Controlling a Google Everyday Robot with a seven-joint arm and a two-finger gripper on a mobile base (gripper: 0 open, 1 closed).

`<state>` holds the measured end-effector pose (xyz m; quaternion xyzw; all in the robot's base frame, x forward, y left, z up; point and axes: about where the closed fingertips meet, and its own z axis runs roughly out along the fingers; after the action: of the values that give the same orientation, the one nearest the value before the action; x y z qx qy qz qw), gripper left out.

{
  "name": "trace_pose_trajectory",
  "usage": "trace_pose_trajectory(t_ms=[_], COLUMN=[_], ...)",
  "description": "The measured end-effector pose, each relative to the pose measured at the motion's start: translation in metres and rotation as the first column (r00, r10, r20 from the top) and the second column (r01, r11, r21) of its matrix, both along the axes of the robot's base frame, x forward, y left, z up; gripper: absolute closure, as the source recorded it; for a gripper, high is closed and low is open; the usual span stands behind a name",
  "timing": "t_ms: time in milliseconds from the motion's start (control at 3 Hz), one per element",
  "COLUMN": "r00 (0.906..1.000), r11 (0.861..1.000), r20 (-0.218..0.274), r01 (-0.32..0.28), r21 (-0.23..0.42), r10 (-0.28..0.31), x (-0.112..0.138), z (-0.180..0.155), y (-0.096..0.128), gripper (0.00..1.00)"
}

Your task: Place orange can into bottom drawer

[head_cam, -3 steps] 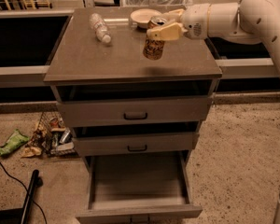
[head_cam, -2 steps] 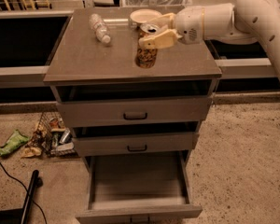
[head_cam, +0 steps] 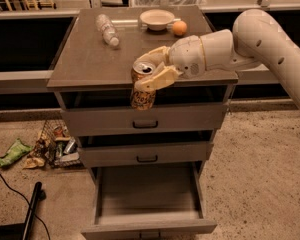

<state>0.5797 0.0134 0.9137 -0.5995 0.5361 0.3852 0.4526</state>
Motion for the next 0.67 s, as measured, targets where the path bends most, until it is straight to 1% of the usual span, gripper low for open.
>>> trace_pose_trajectory(t_ms=[333, 667], r00=[1.0000, 0.9999], r11=[1.000, 1.000], r20=[0.000, -0.009], r01=[0.000, 0.010], r21=[0.000, -0.021], r10=[0.000, -0.010], x=[0.000, -0.002], z=[0.000, -0.018], y=[0.000, -0.002], gripper=[1.00, 1.00])
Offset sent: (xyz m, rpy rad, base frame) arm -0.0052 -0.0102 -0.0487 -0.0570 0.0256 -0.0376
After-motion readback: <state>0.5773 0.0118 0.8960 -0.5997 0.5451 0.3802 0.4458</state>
